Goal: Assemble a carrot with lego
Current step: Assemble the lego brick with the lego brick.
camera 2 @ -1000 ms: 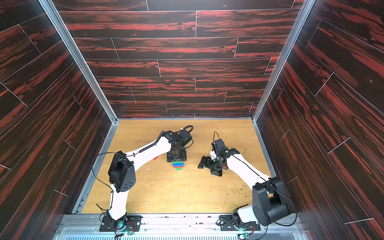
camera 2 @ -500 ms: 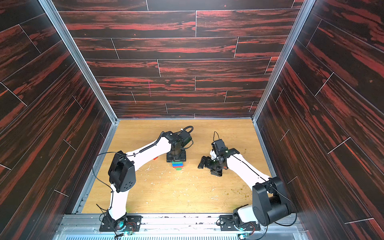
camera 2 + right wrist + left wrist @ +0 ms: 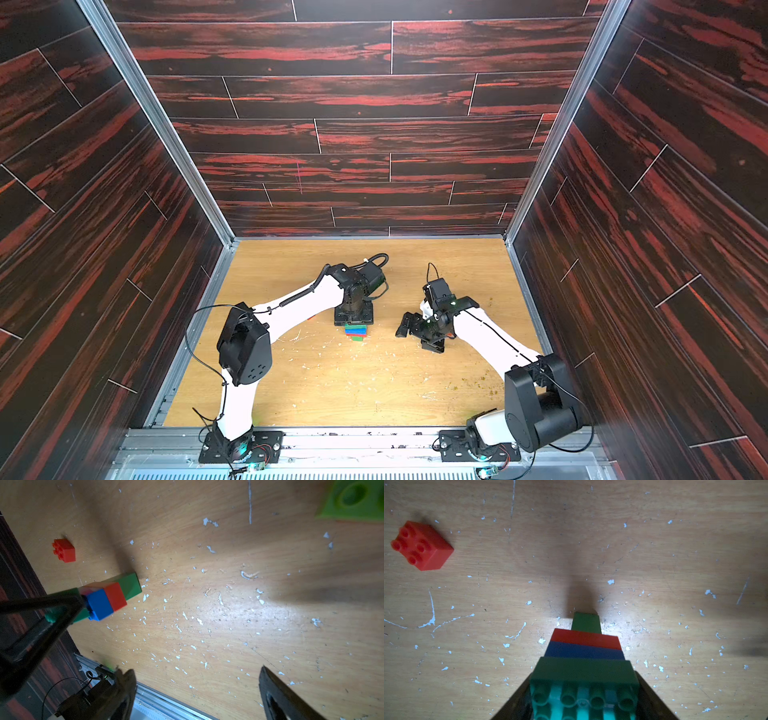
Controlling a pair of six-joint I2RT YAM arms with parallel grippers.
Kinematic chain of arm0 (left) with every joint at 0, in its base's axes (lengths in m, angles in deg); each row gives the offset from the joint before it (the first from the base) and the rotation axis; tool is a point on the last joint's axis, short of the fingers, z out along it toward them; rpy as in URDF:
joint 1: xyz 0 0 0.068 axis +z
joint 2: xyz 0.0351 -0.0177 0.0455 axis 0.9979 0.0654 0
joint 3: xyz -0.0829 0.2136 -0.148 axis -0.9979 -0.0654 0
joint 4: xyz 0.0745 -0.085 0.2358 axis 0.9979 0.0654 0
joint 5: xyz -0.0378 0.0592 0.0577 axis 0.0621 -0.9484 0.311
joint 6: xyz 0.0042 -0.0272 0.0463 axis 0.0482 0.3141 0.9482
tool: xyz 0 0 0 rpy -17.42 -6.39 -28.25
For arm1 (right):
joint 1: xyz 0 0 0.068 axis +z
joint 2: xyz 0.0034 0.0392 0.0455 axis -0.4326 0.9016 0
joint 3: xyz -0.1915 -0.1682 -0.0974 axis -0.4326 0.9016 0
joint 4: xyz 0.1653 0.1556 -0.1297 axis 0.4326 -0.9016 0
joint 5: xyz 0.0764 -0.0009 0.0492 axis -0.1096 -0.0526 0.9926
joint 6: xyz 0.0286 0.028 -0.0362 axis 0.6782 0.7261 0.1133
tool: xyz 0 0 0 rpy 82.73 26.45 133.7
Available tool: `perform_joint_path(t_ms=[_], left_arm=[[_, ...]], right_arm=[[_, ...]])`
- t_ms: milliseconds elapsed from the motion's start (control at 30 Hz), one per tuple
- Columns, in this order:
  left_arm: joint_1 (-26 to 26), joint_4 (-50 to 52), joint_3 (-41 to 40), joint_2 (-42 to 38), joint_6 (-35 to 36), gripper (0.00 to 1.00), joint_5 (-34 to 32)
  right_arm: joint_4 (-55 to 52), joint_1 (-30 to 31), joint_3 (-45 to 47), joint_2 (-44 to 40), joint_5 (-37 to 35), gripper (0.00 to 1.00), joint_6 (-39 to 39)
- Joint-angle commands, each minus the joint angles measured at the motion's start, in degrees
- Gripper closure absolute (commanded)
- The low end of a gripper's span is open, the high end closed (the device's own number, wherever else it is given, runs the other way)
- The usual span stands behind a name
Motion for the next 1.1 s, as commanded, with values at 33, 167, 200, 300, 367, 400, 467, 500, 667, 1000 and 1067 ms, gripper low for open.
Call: perform_joint_path(t_ms=[33, 167, 200, 300, 367, 400, 467, 500, 667, 1000, 1067], left_arm=[[-1.0, 0.8, -1.5, 1.9, -2.5, 0.67, 0.5], [-1.1, -0.6, -4.0, 0.7, -3.2, 0.67, 0.5], [-1.1, -1.0, -4.4, 0.5, -3.0, 0.67, 0.3], [-1.1, -1.1, -4.4, 0.3, -1.3, 0.67, -0.8], [-1.1, -1.5, -4.6, 0.2, -0.3, 0.67, -1.4], [-1.1, -1.4, -4.6, 0.2, 0.0, 0.67, -1.5], [-1.1, -1.8, -4.8, 0.6, 0.1, 0.67, -1.2], [-1.1, -2.1, -5.2, 1.0, 0.0, 0.67, -0.8], [-1.1, -2.3, -5.6, 3.0, 0.0, 0.69, 0.7], [-1.5, -0.4, -5.1, 7.4, 2.3, 0.72, 0.9], [-1.5, -0.6, -5.1, 7.6, 2.0, 0.72, 0.8]], right_arm=[[-0.6, -0.2, 0.1, 0.4, 0.1, 0.07, 0.3], [-0.7, -0.2, 0.3, 0.2, -0.2, 0.07, 0.4], [-0.6, -0.2, 0.5, 0.2, -0.1, 0.07, 0.5], [-0.6, -0.2, 0.7, 0.1, -0.1, 0.07, 0.5], [-0.7, -0.2, 0.7, 0.1, -0.1, 0.07, 0.4], [-0.7, -0.2, 0.6, 0.1, -0.1, 0.07, 0.3], [-0.8, -0.2, 0.5, 0.1, -0.1, 0.07, 0.2], [-0.9, -0.2, 0.5, 0.0, -0.1, 0.07, 0.3], [-1.2, -0.2, 0.3, 0.0, -0.3, 0.07, 0.3], [-1.2, -0.2, 0.2, 0.0, -0.3, 0.07, 0.6], [-1.4, -0.2, 0.0, 0.0, -0.4, 0.07, 0.6]])
